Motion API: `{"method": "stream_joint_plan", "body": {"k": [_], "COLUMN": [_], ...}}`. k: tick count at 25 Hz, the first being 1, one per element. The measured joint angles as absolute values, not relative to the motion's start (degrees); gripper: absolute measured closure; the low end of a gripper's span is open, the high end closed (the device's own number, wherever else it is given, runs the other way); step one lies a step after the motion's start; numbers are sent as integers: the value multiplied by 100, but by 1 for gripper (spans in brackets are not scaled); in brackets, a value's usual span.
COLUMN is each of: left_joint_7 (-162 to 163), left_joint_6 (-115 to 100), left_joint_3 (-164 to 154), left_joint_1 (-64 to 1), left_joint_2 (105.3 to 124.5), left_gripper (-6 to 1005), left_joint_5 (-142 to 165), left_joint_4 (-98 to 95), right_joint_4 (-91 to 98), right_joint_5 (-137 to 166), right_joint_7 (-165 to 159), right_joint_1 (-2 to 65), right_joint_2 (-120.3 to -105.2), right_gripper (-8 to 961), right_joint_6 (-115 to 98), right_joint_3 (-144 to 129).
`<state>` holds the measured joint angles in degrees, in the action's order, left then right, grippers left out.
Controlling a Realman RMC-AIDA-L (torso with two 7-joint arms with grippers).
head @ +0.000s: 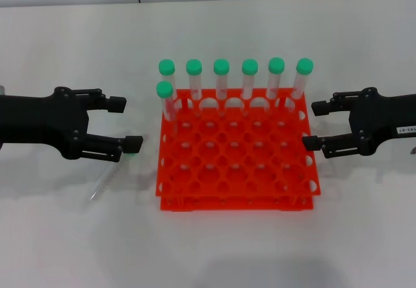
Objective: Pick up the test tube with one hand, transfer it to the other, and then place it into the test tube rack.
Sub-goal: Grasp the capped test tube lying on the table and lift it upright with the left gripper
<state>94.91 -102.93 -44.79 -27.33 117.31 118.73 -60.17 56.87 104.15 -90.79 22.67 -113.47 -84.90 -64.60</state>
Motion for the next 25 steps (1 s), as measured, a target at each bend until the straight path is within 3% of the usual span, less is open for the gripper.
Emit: {"method": "stream_joint_plan", "body": {"k": [25], "left_joint_7": [9551], "left_joint_6": [-10266], "left_joint_3": [-4491], "left_joint_1": [-2767], "left_joint_2": [11669], "left_gripper": [115], "left_joint_5": [11935], "left_joint_4": [-6029], "right_joint_4": [5690], "right_joint_5": [10415], "right_joint_7": [-9079], "right_joint_1": [2294], "right_joint_2": [-11355], "right_gripper": [199], "right_joint_6": [-8486], "right_joint_3": [-6460]}}
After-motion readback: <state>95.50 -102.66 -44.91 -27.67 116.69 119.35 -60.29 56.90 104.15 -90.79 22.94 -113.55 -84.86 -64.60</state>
